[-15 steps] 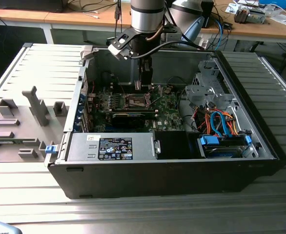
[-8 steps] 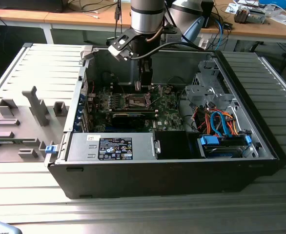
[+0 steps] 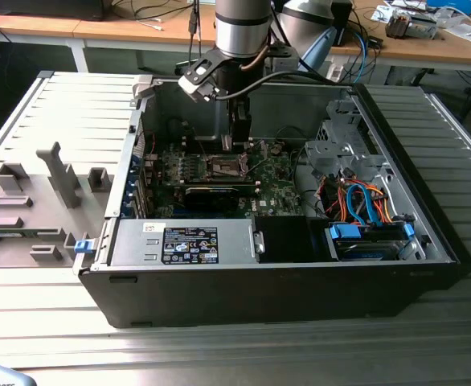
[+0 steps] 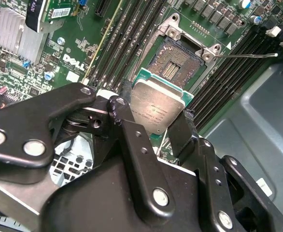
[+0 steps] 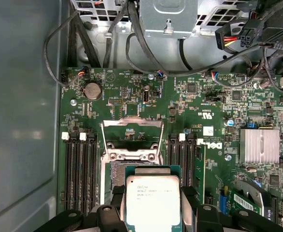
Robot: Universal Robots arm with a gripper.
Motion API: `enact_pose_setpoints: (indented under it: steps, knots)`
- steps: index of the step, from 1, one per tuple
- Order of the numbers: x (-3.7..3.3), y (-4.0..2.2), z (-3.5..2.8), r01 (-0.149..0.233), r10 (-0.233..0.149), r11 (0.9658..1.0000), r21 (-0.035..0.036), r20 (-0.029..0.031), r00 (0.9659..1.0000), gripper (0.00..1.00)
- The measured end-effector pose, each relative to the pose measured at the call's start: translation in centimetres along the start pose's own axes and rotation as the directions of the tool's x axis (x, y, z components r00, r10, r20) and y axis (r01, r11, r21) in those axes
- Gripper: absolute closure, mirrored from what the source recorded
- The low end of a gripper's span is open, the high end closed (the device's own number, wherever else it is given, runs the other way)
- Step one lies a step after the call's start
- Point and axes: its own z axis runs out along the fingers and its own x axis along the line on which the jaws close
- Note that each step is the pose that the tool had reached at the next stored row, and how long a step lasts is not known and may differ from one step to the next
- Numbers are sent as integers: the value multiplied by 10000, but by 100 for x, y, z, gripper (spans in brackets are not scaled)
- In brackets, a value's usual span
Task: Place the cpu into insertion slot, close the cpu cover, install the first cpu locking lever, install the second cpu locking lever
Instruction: 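Place the cpu into insertion slot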
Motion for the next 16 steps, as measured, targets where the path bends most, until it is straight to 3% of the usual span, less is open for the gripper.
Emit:
enact_pose_setpoints:
  steps: [16]
  knots:
    - [2, -1, 38, 0, 0, 10000, 0, 1, 10000, 45]
